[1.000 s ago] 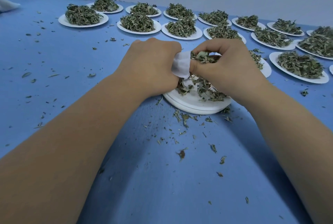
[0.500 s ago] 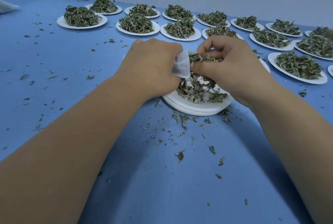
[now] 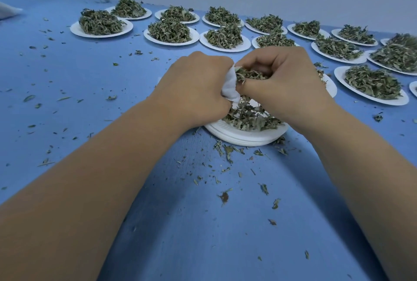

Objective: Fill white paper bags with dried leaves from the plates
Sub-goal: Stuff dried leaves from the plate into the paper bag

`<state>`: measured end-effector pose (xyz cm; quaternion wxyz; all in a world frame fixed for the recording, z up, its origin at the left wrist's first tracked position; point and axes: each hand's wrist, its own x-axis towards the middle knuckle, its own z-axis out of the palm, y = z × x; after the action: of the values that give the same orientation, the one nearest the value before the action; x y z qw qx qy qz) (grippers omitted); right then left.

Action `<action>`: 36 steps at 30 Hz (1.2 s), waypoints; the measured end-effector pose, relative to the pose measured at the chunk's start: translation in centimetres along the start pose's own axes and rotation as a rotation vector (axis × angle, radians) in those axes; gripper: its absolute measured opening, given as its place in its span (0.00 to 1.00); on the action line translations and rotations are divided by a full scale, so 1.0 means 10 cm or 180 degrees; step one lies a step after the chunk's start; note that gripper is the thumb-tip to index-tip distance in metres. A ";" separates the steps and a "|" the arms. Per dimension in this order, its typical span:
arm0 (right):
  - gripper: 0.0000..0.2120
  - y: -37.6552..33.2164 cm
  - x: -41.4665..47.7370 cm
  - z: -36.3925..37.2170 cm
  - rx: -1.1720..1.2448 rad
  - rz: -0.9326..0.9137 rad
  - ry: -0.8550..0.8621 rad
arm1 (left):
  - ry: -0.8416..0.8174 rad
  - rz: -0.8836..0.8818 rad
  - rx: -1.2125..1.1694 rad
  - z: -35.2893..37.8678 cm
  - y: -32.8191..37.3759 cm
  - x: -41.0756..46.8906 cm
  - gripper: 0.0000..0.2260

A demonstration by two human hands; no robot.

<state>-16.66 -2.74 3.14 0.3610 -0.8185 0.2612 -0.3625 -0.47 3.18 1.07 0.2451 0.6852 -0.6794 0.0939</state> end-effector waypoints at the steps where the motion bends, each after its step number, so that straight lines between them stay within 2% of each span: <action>1: 0.10 0.01 0.01 0.02 -0.0098 0.0025 0.0051 | -0.0005 0.0023 -0.0007 0.00 0.01 0.00 0.15; 5: 0.10 0.05 0.02 0.05 -0.0459 0.0241 0.0163 | -0.0183 -0.0003 -0.0024 -0.03 -0.02 0.00 0.16; 8: 0.13 0.06 0.01 -0.01 0.0138 0.0505 0.0073 | -0.0188 -0.0208 0.0205 -0.05 -0.07 0.02 0.13; 12: 0.19 0.05 0.02 -0.09 0.1424 0.0910 -0.0436 | -0.0160 -0.0393 0.0482 -0.06 -0.08 0.01 0.09; 17: 0.20 0.08 0.10 -0.13 0.2001 0.1127 -0.0374 | -0.0156 -0.0478 0.0461 -0.09 -0.05 0.00 0.07; 19: 0.18 0.10 0.08 -0.13 0.1770 0.1028 -0.0300 | -0.0158 -0.0451 0.0448 -0.10 -0.04 0.00 0.07; 22: 0.15 0.13 0.06 -0.10 0.1016 0.0737 -0.0046 | -0.0122 -0.0338 0.0440 -0.11 0.00 0.00 0.11; 27: 0.09 0.09 0.02 0.00 0.0250 0.0243 0.0123 | 0.0051 -0.0197 0.0243 -0.09 0.00 -0.02 0.07; 29: 0.05 0.07 -0.01 0.05 0.0088 0.0183 0.0045 | 0.0063 -0.0158 0.0188 -0.07 -0.01 -0.02 0.07; 32: 0.03 0.06 0.00 0.07 -0.0092 0.0239 0.0118 | -0.0041 -0.0147 0.0148 -0.03 0.01 0.00 0.12; 36: 0.06 0.07 0.00 0.09 -0.0135 0.0163 0.0268 | -0.0114 0.0091 0.0377 -0.02 0.05 0.03 0.18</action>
<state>-16.10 -2.76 2.19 0.3415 -0.8031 0.3046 -0.3817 -0.93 3.04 1.43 0.1905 0.6903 -0.6867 0.1252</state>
